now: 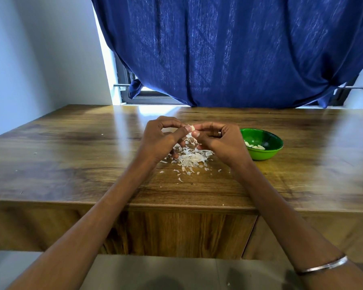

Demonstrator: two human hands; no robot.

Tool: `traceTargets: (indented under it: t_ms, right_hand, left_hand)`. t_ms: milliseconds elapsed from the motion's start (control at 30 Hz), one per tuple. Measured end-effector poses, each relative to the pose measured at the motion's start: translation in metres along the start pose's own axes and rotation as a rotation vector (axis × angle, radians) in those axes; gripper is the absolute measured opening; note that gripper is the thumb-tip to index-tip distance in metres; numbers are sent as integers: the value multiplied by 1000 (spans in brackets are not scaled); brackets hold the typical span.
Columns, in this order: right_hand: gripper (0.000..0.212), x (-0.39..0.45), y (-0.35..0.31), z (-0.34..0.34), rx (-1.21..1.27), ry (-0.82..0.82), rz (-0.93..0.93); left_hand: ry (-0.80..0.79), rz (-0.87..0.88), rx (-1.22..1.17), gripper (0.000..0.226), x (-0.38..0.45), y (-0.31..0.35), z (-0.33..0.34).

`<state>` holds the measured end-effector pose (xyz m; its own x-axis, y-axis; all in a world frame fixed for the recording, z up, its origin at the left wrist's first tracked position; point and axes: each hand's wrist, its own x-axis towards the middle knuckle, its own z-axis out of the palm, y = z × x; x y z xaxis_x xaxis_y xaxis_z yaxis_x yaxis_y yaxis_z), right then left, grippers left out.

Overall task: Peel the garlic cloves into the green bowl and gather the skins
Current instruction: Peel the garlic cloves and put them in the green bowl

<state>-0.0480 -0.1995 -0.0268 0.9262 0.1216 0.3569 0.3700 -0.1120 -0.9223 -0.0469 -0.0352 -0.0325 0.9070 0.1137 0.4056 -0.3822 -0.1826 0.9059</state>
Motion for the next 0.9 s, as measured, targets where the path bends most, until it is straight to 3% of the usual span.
traceTargets:
  t_ms: [500,700,900]
  right_hand:
    - [16,1,-1,-2,41,-1,61]
    - [16,2,1,-3,22,31,76]
    - [11,1,-1,-2,103,-3,123]
  left_hand:
    - [22,20,48,1,-1,-1,1]
    - [14,140,187,27,0,-5,2]
    - [79,254,271,15,4,-10,-1]
